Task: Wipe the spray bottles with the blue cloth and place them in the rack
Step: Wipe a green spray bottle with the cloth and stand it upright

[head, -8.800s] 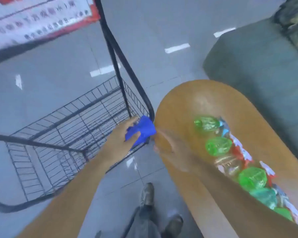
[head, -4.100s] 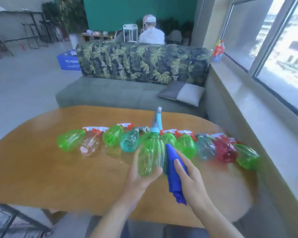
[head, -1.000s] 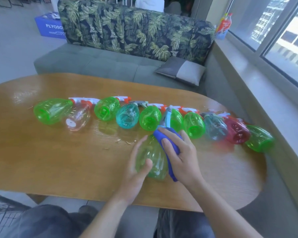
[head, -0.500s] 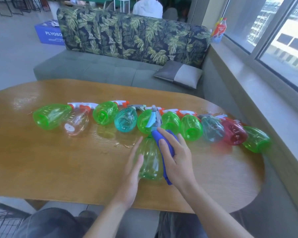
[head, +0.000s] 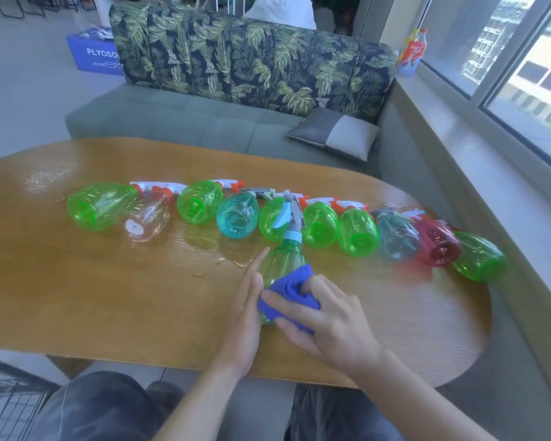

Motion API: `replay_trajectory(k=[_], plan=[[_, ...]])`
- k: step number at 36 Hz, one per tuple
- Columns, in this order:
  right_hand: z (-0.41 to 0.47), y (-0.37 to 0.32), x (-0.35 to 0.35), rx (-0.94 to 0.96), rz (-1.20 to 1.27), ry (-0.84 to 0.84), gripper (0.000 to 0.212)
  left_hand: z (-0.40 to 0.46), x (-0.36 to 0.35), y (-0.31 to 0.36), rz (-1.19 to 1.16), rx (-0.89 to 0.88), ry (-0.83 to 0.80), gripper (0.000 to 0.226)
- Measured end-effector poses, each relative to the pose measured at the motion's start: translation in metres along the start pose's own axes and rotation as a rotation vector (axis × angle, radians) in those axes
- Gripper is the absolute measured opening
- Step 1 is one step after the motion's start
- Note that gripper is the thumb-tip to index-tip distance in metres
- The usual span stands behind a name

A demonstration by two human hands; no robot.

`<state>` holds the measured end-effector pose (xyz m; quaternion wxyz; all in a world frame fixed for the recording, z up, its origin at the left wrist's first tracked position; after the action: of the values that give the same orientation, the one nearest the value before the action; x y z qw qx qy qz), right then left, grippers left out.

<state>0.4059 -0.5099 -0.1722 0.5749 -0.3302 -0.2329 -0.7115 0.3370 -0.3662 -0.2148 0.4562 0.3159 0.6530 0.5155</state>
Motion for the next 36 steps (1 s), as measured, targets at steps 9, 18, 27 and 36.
replay_trajectory(k=[9,18,27,36], plan=[[0.031,0.019,-0.011,-0.552,0.137,0.112,0.038,-0.001,-0.005,0.005,0.044,-0.026,-0.01,0.05],[-0.009,-0.019,-0.014,-0.18,0.106,0.1,0.031,0.001,0.0,0.004,-0.027,-0.009,-0.009,0.063],[0.001,-0.002,-0.007,-0.079,0.014,0.07,0.028,-0.002,-0.004,0.008,-0.058,-0.005,0.016,0.059],[0.025,0.015,-0.013,-0.578,0.26,0.167,0.037,-0.001,-0.001,0.001,-0.006,-0.02,-0.007,0.054]])
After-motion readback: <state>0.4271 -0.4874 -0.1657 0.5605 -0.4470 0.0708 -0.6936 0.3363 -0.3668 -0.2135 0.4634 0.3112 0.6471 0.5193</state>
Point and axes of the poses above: each hand's wrist, its own z-axis towards the middle knuckle, its own x-axis out of the back of the hand, y = z × x, the point moved 1 cm from there along z, towards the middle knuckle, and after that the axes turned 5 degrees about x, right-handed, at the moved point
